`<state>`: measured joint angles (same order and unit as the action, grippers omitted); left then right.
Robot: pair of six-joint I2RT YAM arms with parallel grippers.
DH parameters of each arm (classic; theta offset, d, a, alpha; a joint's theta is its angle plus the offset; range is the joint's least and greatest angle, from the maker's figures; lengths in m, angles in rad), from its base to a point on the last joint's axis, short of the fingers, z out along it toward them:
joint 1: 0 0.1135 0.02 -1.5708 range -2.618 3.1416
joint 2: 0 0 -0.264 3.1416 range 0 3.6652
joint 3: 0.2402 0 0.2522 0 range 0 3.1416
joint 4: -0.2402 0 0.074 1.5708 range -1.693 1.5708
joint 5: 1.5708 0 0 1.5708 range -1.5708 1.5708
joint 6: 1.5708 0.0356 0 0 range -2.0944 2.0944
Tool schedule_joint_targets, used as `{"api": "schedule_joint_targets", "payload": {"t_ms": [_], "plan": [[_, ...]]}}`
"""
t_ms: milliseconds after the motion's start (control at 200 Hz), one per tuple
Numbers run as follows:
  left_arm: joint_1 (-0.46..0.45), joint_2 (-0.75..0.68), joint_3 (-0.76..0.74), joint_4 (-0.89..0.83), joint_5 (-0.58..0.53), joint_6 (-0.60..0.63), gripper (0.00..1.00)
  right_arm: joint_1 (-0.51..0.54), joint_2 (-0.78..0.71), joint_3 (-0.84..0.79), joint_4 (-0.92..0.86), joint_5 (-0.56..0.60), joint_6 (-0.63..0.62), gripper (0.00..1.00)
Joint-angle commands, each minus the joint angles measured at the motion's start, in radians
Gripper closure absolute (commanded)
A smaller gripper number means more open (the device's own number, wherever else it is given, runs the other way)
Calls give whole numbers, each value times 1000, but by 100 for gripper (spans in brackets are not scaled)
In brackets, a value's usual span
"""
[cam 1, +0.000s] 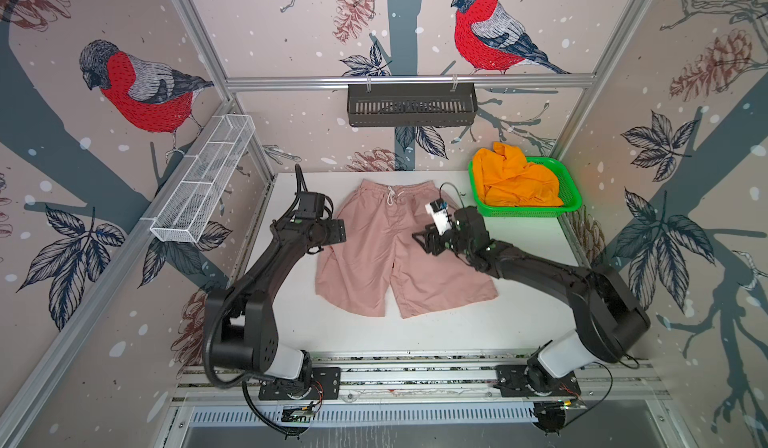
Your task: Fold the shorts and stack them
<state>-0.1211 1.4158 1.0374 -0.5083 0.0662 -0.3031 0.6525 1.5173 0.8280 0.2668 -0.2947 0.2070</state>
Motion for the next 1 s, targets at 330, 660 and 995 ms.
{"api": "schedule_joint_targets", "payload": {"t_ms": [330,660,995], "plan": [[14,-357,-391,80,-52,-237,43,425,-18,-165,69,121,151,35],[14,-258,-528,206,-87,-291,33,440,229,12,38,111,110,39],[20,-247,-503,180,-65,-265,100,443,266,25,40,27,136,98]]}}
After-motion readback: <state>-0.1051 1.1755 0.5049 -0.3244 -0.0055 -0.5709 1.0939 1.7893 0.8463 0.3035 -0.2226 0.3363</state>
